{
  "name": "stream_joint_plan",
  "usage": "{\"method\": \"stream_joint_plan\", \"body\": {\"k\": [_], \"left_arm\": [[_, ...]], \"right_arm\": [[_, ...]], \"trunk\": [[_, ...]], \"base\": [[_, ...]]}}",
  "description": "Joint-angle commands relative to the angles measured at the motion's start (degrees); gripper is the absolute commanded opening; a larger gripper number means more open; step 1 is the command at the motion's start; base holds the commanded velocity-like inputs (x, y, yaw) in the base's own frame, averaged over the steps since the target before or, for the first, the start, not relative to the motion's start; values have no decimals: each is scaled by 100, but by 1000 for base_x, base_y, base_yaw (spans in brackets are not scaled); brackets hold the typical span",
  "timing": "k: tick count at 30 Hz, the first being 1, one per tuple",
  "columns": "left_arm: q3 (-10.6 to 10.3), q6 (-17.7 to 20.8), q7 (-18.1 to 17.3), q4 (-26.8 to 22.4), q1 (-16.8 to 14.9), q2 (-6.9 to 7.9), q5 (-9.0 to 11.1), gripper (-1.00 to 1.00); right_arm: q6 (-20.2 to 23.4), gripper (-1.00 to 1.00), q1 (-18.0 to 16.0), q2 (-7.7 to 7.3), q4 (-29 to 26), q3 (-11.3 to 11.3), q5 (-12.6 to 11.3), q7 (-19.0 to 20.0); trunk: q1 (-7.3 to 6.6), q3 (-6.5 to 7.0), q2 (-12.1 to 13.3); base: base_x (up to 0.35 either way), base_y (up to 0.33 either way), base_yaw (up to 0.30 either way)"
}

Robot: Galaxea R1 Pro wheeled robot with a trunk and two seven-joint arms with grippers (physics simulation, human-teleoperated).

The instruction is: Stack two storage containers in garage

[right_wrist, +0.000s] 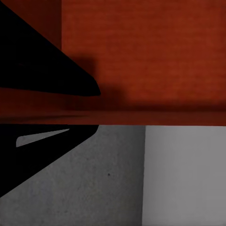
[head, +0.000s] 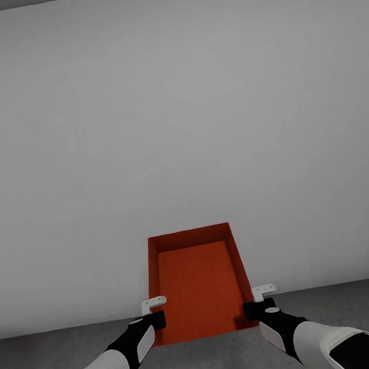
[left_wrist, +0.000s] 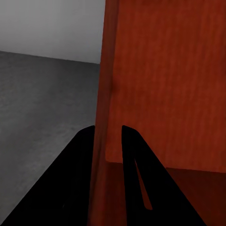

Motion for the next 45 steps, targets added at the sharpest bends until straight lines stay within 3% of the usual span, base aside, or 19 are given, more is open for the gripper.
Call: {"method": "stream_joint_plan", "body": {"k": [1,17,45], "left_arm": [[194,-44,299,-32,-5,31,-69,-100],[193,-44,299,-30,-5,31,-69,-100],[193,-44,299,-24,-5,31,-69,-100]], "right_arm": [[-27,-100,1,1,240,97,-89,-13],[-16,-100,1,-1,240,97,-89,-13],[-5,-100,1,-1,237,97,-89,-13]], "trunk": [[2,-1,-5],[2,-6,-5],[2,-255,-5]], "base": [[2,0,-2],[0,0,0],[0,0,0]]}}
